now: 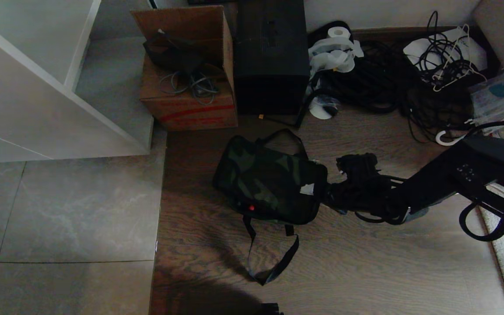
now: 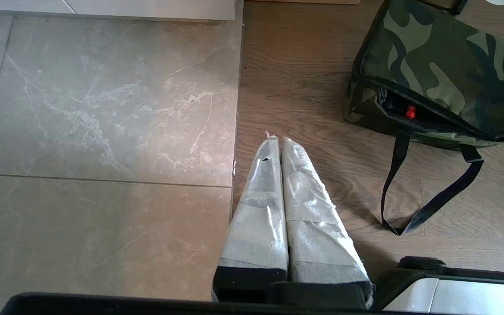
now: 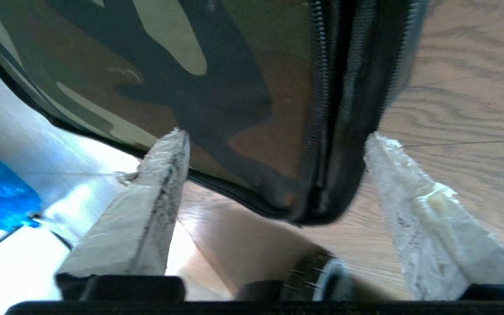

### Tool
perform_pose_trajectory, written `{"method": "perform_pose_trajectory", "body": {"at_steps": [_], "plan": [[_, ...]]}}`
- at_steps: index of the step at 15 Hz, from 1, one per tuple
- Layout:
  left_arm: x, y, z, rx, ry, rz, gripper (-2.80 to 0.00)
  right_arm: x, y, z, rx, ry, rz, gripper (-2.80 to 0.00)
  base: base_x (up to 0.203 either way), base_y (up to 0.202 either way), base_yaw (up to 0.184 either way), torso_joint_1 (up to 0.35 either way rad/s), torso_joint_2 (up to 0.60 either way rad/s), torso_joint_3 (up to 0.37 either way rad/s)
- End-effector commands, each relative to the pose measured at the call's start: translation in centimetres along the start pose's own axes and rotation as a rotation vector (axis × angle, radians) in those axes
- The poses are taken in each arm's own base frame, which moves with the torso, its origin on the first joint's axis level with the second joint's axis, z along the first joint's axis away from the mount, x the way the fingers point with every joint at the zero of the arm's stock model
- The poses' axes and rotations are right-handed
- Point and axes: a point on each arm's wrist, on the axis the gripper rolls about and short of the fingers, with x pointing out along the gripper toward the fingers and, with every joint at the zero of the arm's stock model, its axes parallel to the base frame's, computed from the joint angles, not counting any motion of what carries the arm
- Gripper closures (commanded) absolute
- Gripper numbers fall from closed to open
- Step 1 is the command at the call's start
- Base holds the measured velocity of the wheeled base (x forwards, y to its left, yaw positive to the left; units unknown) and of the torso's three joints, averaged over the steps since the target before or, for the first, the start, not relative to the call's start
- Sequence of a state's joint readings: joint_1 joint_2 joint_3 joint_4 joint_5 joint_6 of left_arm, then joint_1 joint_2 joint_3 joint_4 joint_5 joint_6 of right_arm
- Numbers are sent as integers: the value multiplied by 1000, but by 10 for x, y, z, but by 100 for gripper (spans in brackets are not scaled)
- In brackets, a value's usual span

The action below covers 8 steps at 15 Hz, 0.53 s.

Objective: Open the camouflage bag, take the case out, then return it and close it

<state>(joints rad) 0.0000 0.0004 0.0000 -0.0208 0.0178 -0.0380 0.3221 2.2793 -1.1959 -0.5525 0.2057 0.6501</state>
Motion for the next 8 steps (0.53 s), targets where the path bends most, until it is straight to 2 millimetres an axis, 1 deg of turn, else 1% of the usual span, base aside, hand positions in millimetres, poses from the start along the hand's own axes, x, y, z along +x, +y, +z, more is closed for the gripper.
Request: {"method": "perform_pose_trajectory", "body": {"at_steps": [1, 2, 5, 8], "plan": [[1, 0, -3, 0, 8, 1, 0, 8, 0, -2, 42, -14, 21, -280, 0, 0, 0, 0, 0, 0], [1, 0, -3, -1, 8, 1, 0, 9, 2, 0, 48, -22, 31, -280, 0, 0, 0, 0, 0, 0], [1, 0, -3, 0, 8, 1, 0, 14, 2, -5, 51, -11, 31, -280, 0, 0, 0, 0, 0, 0], [1, 0, -3, -1, 8, 1, 0, 16, 12, 3, 150, -40, 69, -280, 0, 0, 0, 0, 0, 0]]}}
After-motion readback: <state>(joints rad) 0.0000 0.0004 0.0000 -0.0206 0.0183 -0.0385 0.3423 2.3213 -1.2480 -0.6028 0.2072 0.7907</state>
